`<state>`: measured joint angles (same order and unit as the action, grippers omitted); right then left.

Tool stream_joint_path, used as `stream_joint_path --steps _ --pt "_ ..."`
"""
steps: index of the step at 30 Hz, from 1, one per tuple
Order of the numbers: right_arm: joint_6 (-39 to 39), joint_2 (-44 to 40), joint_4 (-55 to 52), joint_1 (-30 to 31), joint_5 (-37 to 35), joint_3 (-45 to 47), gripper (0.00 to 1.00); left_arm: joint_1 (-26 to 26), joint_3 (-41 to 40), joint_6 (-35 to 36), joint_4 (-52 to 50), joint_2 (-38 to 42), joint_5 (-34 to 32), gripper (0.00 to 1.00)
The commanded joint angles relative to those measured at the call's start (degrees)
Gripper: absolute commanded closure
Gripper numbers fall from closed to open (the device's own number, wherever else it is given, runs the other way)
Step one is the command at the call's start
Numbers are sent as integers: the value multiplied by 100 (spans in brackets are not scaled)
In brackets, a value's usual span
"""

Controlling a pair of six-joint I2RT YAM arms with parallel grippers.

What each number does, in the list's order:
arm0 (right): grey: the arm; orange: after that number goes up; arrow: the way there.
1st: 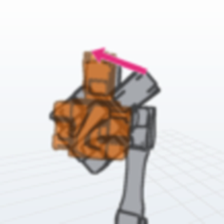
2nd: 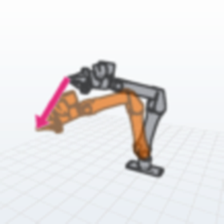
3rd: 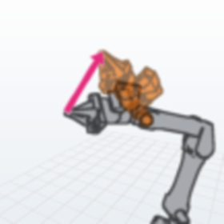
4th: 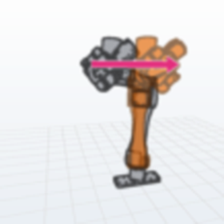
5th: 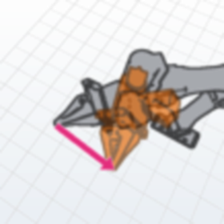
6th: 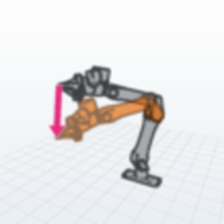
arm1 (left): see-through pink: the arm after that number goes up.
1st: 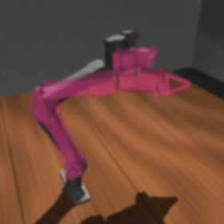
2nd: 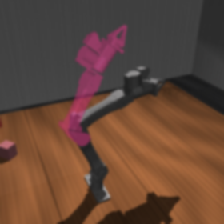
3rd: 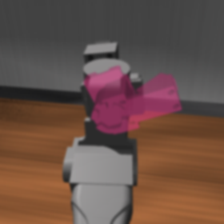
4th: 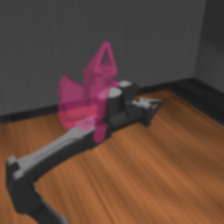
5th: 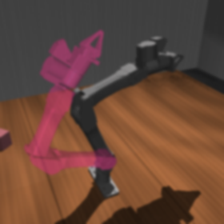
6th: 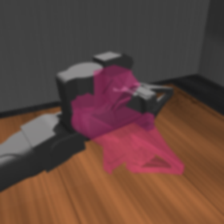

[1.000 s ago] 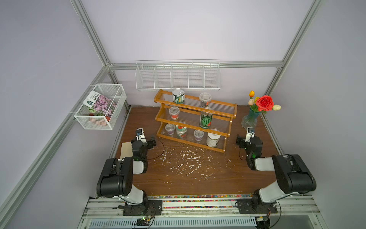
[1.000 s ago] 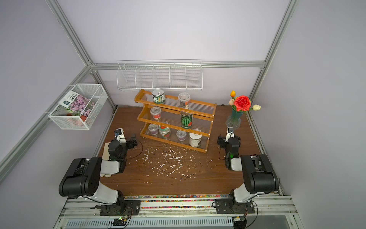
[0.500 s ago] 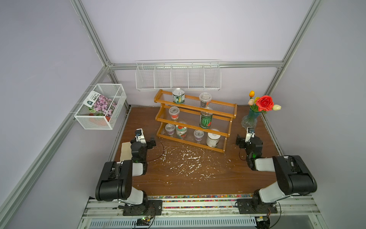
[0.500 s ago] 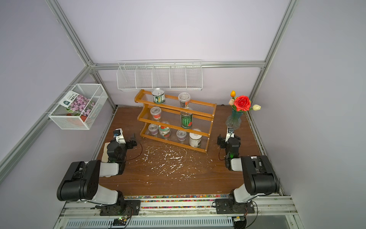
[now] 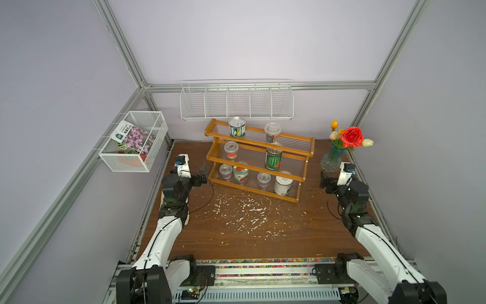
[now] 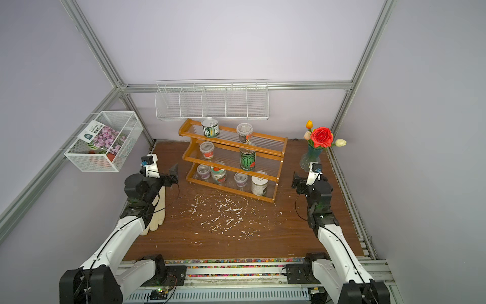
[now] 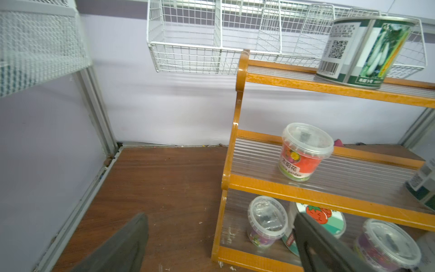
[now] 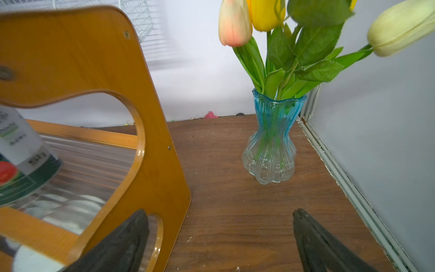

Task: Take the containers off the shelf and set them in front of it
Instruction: Adjust the shelf at the center of the board.

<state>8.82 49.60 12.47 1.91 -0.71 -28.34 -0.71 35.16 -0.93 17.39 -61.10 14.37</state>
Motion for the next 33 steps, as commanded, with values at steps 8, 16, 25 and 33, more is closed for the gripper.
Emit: stream_joint_path --steps 8,16,25,33 --pt "575 -10 -2395 1181 -55 -1064 3 -129 1584 391 -1176 -1695 1252 5" --pt "735 707 -2220 1950 -897 -1420 4 -157 2533 456 -1177 -2981 1579 13" --pt "733 1535 -1632 2146 -1700 -1599 17 -157 2909 376 -966 -3618 1804 39" --pt "674 2210 -1016 2144 -1905 -1674 27 -157 2918 379 -948 -3712 2067 70"
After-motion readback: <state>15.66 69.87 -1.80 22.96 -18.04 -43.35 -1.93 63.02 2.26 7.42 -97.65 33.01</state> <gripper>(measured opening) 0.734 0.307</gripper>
